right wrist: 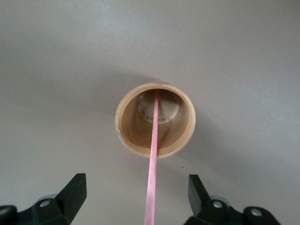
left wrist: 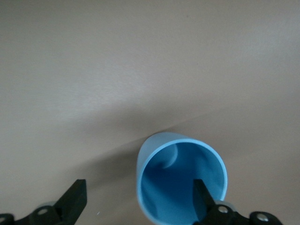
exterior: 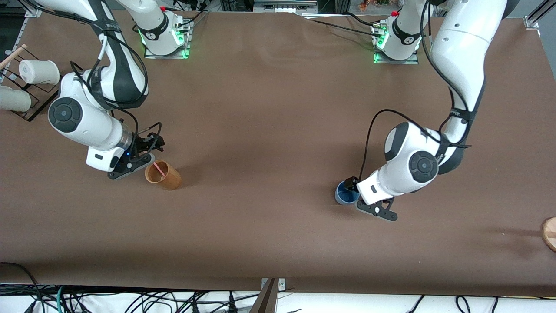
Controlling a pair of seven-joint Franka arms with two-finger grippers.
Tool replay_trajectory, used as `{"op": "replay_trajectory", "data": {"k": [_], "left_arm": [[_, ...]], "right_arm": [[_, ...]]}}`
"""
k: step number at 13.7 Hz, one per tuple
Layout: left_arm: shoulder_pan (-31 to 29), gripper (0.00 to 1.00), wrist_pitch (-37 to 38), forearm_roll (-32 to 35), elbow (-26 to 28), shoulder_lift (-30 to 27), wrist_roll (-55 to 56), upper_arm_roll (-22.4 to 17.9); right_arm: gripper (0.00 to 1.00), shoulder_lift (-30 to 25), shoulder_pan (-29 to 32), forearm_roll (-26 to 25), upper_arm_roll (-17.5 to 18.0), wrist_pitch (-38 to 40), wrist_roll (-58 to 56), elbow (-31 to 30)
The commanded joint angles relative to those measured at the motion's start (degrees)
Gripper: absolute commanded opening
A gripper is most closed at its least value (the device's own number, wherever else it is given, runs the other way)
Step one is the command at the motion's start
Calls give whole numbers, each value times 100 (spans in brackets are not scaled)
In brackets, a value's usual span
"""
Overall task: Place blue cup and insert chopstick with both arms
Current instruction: 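Grasp the blue cup with the left gripper while the right gripper pulls the chopstick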
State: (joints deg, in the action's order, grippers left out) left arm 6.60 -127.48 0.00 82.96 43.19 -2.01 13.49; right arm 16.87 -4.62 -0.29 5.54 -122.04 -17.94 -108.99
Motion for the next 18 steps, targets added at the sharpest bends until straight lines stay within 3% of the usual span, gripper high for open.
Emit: {"op": "replay_trajectory", "data": {"k": [1,2,3,4,5,6,8,10,12,15,18], "left_arm": [[34,50,-180,106,-272,338,-457,-4],[26,16,-285,115,-246,348,-546,-4],[26,6,-634,132,-150,339,-573,-4],[34,0,-768,132,-79,339,-573,-4],[34,0,-769,141,-78,339,-581,-4],[61,0,-769,141,-78,313,-582,-4],[69,0,-717,141,-70,25,-486,5],[227,0,-62,132,-113,-371,-372,-4],[359,0,521,123,-131,-548,198,153],[1165,0,1240,132,-61,-593,1751,269],[1790,0,1270,727,36,-391,2712,233]], "right_arm": [[63,-140,57,3,26,-232,-183,-333],[47,-123,57,-6,26,-241,-183,-342],[31,-105,57,-15,17,-241,-183,-342],[18,-88,57,-15,17,-241,-183,-342],[6,-70,57,-15,17,-241,-183,-342],[0,-52,57,-24,8,-241,-192,-333],[0,-52,57,-111,8,-241,-244,-272],[0,-113,66,-305,8,-128,-288,-27],[0,-228,57,-296,8,581,-289,490],[0,-272,57,-208,17,2066,-263,1544],[0,-324,48,-191,183,3201,-219,2389]]}}
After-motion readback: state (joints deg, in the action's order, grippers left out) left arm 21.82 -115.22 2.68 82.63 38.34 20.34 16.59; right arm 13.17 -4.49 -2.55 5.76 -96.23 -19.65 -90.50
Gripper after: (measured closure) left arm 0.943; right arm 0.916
